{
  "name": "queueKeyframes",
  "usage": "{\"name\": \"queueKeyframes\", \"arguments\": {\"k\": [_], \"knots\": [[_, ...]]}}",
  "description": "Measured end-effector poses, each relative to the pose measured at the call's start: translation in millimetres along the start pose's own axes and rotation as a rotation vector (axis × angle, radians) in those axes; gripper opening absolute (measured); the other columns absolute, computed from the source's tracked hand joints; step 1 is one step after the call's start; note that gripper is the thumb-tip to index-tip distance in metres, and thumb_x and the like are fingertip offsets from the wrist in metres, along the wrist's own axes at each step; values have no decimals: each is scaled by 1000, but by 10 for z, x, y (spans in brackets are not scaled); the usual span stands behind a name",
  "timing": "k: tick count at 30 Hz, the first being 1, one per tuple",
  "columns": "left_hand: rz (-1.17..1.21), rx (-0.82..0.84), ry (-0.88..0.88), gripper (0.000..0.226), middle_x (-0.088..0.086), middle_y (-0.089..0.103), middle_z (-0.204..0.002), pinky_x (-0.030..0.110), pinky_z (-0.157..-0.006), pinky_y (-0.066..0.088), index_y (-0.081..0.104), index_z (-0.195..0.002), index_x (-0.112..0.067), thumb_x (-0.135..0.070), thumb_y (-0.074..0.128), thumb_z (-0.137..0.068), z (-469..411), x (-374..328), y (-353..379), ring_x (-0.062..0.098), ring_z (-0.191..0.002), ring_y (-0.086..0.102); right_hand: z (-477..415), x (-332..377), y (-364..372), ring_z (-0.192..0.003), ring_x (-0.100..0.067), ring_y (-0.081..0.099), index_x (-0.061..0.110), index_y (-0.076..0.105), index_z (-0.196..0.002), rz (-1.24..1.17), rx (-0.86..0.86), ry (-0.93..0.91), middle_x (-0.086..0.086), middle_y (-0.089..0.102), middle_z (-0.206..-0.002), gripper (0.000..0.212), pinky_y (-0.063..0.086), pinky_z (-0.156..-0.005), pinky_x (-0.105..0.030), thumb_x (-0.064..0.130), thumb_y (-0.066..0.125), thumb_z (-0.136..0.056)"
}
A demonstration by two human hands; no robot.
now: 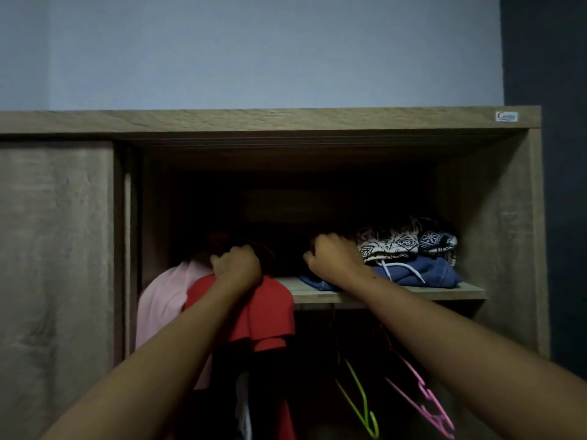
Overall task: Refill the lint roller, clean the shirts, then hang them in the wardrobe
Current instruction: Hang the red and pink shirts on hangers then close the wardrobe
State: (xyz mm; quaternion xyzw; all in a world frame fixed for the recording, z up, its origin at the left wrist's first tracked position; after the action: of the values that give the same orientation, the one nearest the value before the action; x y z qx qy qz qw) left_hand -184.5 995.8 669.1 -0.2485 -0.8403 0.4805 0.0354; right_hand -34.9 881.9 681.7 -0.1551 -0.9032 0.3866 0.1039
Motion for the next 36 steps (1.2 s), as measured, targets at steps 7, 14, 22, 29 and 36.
{"name": "queueKeyframes", "arguments": {"k": [7, 14, 22, 29, 36], "knots": [[239, -685, 403, 23, 13, 64, -101, 46, -78, 45, 67, -99, -8, -18, 51, -88, 246, -55, -147, 36, -94, 60, -28, 23, -121, -100, -41, 66, 6, 68, -100, -274, -38, 128, -22, 69, -107, 46, 45, -74, -35, 48, 50, -95], [443, -777, 853, 22, 12, 56, -107, 45, -76, 53, 57, -114, -5, -10, 51, -93, 930, 116, -50, 34, -91, 61, -206, 161, -330, -130, -34, 54, 14, 56, -140, -568, 45, 229, -16, 56, -143, 86, 45, -106, -38, 80, 41, -86], [222, -655, 1048, 19, 7, 65, -98, 38, -71, 46, 60, -109, -14, -30, 55, -101, 1291, 381, 263, 28, -83, 59, 10, 526, 116, -115, -38, 62, 3, 65, -115, -224, 251, 96, -22, 61, -128, 53, 51, -91, -36, 45, 72, -82], [692, -271, 347, 60, -4, 70, -85, 40, -81, 53, 61, -96, -23, -77, 37, -86, 1255, 599, -156, 16, -82, 66, 230, 549, -151, -91, -34, 69, 10, 75, -90, -426, -162, 79, -13, 74, -90, 19, 54, -79, -34, 21, 72, -75], [1221, 288, -45, 77, 0, 73, -74, 36, -70, 60, 73, -87, -12, -86, 65, -65, 876, 614, -239, 20, -65, 71, 1266, 651, -97, -94, 4, 59, 5, 77, -102, -769, -455, -256, 3, 72, -98, 35, 39, -91, -2, 3, 69, -68]]}}
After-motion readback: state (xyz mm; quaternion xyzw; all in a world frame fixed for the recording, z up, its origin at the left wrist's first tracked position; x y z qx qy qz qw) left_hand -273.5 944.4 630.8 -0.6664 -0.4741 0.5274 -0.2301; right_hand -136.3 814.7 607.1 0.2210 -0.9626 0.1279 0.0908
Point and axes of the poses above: each hand's wrist, its own z-axis away from the middle knuckle, its own y-axis out of the palm, x = y × z, the point moved 1 cm from there along -z, towards the middle knuckle
